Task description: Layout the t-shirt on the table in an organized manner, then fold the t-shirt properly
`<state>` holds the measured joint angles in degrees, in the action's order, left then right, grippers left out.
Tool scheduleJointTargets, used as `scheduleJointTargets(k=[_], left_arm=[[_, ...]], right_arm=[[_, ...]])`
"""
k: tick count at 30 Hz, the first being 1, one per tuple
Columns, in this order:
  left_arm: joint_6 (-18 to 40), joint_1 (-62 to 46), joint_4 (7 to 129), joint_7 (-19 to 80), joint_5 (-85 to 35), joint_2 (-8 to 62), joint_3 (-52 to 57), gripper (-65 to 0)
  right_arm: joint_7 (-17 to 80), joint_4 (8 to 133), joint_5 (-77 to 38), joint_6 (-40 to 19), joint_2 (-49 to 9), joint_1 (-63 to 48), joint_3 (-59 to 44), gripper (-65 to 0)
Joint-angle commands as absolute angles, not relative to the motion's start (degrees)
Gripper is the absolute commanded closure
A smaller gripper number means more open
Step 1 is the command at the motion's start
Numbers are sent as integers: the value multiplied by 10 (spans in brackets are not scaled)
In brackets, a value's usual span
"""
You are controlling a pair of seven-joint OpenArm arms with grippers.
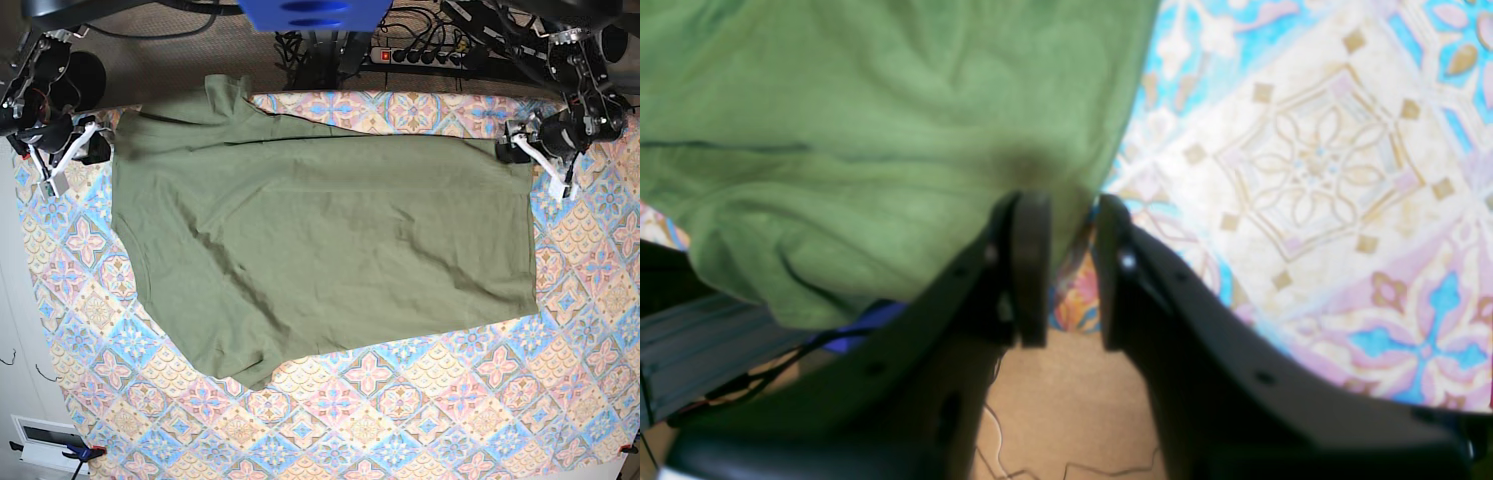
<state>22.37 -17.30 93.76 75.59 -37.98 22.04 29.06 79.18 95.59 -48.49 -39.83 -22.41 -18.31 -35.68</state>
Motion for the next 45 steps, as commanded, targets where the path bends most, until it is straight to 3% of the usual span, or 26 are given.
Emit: scheduleJointTargets(k=[1,4,9,12,19,24,28,35,42,45], left_arm=[[223,-174,947,753,-374,231,296,-401],[224,-175,947,753,-367,234,260,-372],[227,-189,960,755,-371,252,219,-119],[227,-216,1002,758,-371,264,215,0],[228,-239,1069,797,-378,276,230,0],[228,-243,1068,800,-487,274,314,0],[228,-242,1068,800,-567,272,366,0],[227,-242,1068,800,-590,269,378,0],[227,-242,1068,800,-588,251,378,0],[227,-242,1068,800,-588,247,378,0]], right_arm=[[785,966,-495,-400,-236,-182,-362,-121],[785,966,-495,-400,-236,-182,-363,-121],[785,966,-495,-400,-235,-182,-363,-121],[785,966,-495,-400,-235,-182,-363,-121],[785,966,-495,-400,-235,-183,-362,-123],[785,966,-494,-400,-235,-199,-360,-131],[785,966,-475,-400,-235,-208,-359,-175],[785,960,-442,-400,-221,-209,-338,-191],[784,965,-442,-400,-219,-211,-287,-338],[784,961,-442,-400,-219,-211,-284,-349]])
